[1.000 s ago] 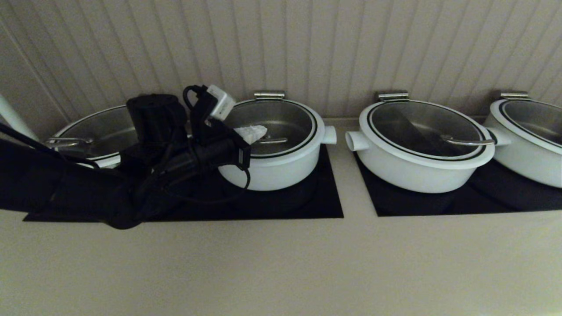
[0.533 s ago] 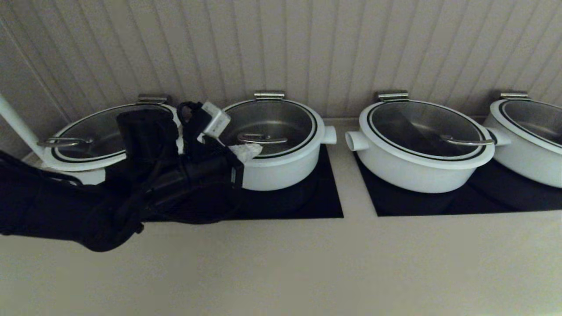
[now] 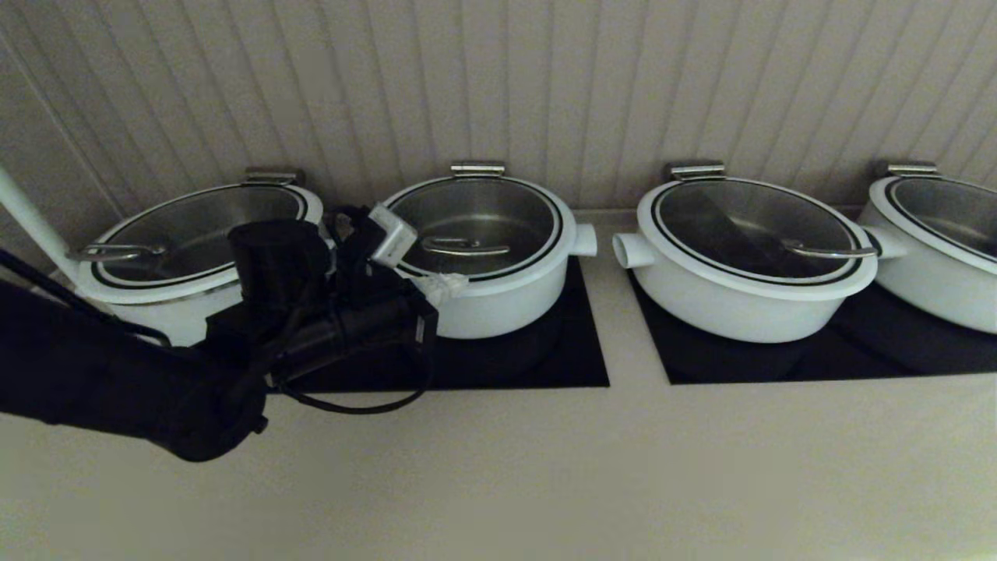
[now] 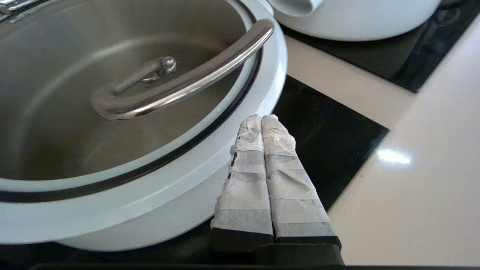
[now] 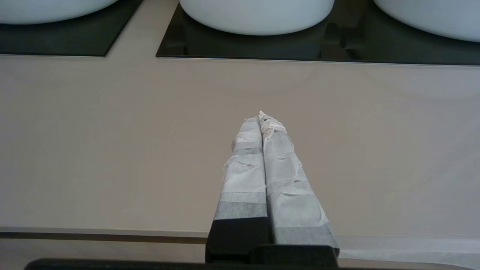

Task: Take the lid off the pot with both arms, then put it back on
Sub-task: Open the food pot lid a small opening with the left arm

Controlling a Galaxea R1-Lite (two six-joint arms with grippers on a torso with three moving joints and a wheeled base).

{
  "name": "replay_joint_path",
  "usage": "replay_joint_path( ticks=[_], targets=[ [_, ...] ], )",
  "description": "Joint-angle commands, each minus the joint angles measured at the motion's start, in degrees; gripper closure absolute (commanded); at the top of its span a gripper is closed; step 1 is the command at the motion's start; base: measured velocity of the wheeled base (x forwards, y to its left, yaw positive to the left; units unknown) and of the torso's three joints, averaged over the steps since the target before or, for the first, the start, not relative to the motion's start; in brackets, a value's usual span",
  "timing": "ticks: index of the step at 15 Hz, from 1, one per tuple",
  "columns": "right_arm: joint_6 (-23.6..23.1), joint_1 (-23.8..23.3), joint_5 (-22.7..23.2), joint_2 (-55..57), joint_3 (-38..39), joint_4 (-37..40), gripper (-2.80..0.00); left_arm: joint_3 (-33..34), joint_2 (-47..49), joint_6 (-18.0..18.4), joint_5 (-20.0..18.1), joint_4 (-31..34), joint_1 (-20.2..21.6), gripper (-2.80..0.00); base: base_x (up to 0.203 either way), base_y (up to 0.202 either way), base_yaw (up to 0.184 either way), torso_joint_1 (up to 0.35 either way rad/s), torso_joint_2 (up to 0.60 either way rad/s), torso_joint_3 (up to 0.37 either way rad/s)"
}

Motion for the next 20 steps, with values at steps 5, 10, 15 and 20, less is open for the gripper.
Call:
replay_joint_path(
  ticks=[5, 10, 15, 20],
  targets=[
    [0.0, 0.0, 0.0, 0.0, 0.0, 0.0, 0.0, -3.1, 5.7, 0.3, 2.4, -2.3, 0.2, 0.0, 0.0, 0.0, 0.0, 0.0, 0.0, 0.0],
    [0.0, 0.0, 0.0, 0.0, 0.0, 0.0, 0.0, -7.6, 7.4, 0.3, 3.3, -2.1, 0.4, 0.0, 0.0, 0.0, 0.0, 0.0, 0.0, 0.0],
    [0.0, 0.0, -0.1, 0.0, 0.0, 0.0, 0.0, -10.4, 8.9, 1.5, 3.3, -1.9, 1.1, 0.0, 0.0, 0.0, 0.0, 0.0, 0.0, 0.0],
    [0.0, 0.0, 0.0, 0.0, 0.0, 0.0, 0.0, -12.8, 8.6, 1.6, 3.3, -1.6, 1.5, 0.0, 0.0, 0.0, 0.0, 0.0, 0.0, 0.0]
  ],
)
